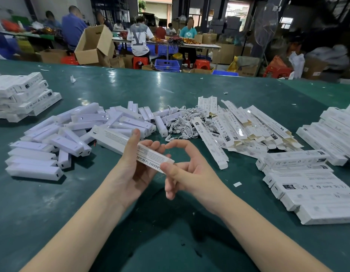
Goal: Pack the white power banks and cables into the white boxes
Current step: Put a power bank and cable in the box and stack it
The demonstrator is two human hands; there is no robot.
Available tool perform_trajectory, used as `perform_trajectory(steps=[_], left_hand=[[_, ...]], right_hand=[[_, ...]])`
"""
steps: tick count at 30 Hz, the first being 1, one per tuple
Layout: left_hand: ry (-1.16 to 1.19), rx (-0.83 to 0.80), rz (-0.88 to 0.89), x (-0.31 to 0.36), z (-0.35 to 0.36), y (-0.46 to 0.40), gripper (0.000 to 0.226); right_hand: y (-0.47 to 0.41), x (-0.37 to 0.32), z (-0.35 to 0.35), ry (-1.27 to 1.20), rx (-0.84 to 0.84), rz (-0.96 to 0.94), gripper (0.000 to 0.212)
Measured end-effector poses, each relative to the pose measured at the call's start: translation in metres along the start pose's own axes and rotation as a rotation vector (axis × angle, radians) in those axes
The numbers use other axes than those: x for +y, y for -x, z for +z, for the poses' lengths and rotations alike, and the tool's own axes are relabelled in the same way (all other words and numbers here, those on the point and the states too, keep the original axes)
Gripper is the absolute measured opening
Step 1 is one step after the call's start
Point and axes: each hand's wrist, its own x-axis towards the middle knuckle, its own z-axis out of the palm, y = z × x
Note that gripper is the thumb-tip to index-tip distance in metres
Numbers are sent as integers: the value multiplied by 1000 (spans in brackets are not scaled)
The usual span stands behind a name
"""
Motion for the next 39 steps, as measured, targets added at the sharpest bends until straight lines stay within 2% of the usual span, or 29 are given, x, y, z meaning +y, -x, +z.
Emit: perform_trajectory(steps=[4, 8, 11, 13, 15, 19, 20, 22, 24, 26, 27, 30, 31, 33, 36, 39], left_hand=[[40, -13, -11, -1, -4, -2, 62], [6, -60, -20, -2, -6, -1, 49], [19, -89, -41, -5, -6, 3, 50], [25, -121, -77, -7, -5, 4, 52], [43, -172, -137, -9, -3, 5, 45], [-65, -289, -296, -12, 0, 11, 24], [-102, -299, -304, -11, 1, 12, 22], [-154, -250, -295, -9, 1, 11, 19], [-212, -116, -247, -6, -1, 5, 15], [-382, 75, -108, 0, -6, -1, 6], [-578, 179, 23, 4, -11, -6, 5], [-1450, 414, 558, 23, -36, -21, 13], [-1610, 422, 628, 30, -42, -24, 17], [-1793, 361, 502, 35, -49, -28, 31], [-2074, 223, 242, 27, -52, -33, 50], [-2116, 254, 207, 24, -54, -35, 53]], right_hand=[[-1, 0, -3, -5, -19, 15, 37], [-3, 4, -5, 17, -12, 32, 43], [-4, 8, -5, 117, 34, 77, 64], [-5, 11, -5, 277, 111, 58, 79], [-5, 12, -8, 396, 145, 47, 88], [-3, 5, -18, 365, -131, 252, 105], [-2, 4, -19, 380, -147, 268, 106], [-3, 4, -21, 401, -113, 244, 109], [-6, 4, -21, 429, -67, 199, 108], [-8, 3, -22, 456, -7, 177, 104], [-8, 3, -24, 462, 18, 174, 100], [-8, 5, -31, 433, 70, 162, 80], [-9, 5, -33, 416, 87, 152, 69], [-11, 4, -36, 400, 111, 138, 52], [-11, 5, -37, 402, 117, 134, 44], [-11, 5, -37, 414, 115, 142, 44]])
